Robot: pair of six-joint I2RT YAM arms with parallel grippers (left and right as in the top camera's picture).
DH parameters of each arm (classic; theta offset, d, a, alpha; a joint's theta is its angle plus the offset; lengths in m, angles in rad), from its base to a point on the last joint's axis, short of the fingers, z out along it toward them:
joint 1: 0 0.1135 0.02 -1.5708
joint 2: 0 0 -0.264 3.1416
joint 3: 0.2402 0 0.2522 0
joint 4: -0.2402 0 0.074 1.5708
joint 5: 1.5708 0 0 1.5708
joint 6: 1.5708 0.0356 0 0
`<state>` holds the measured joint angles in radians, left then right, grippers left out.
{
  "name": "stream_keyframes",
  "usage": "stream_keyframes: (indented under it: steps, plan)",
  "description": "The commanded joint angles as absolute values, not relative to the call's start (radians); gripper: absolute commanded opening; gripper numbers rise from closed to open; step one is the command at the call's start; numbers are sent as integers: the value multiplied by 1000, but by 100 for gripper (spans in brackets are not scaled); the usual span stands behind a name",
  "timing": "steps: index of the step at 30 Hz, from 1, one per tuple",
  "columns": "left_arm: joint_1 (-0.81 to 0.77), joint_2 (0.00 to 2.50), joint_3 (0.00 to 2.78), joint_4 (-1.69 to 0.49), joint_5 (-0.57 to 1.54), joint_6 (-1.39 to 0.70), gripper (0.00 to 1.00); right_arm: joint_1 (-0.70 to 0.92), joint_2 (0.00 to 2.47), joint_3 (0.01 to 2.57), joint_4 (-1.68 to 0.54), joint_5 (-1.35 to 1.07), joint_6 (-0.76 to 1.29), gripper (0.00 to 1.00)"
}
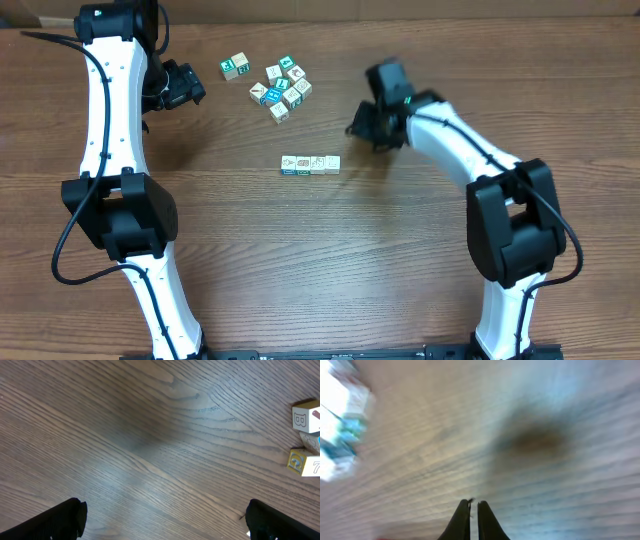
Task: Form a horizontal line
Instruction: 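Lift the right gripper and move it up toward the cluster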
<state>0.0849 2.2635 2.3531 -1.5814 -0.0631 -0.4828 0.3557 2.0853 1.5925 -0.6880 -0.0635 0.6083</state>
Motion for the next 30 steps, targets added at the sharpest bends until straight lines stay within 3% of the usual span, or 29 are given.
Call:
stream_keyframes:
  steps: [1, 6, 12, 30]
  plan:
    - [78, 2263, 2357, -1581, -62, -487, 100, 329, 2072, 1805, -769, -46, 558, 4]
    - [78, 2263, 2357, -1581, -62, -486, 99, 329, 2072, 1988, -929, -46, 473, 4]
    - [78, 2263, 2357, -1581, -62, -486, 100, 353, 2102, 1998, -1021, -42, 436, 4]
    - [78, 2263, 2357, -1581, -62, -486, 100, 504, 2346, 1997, -958, 67, 436, 4]
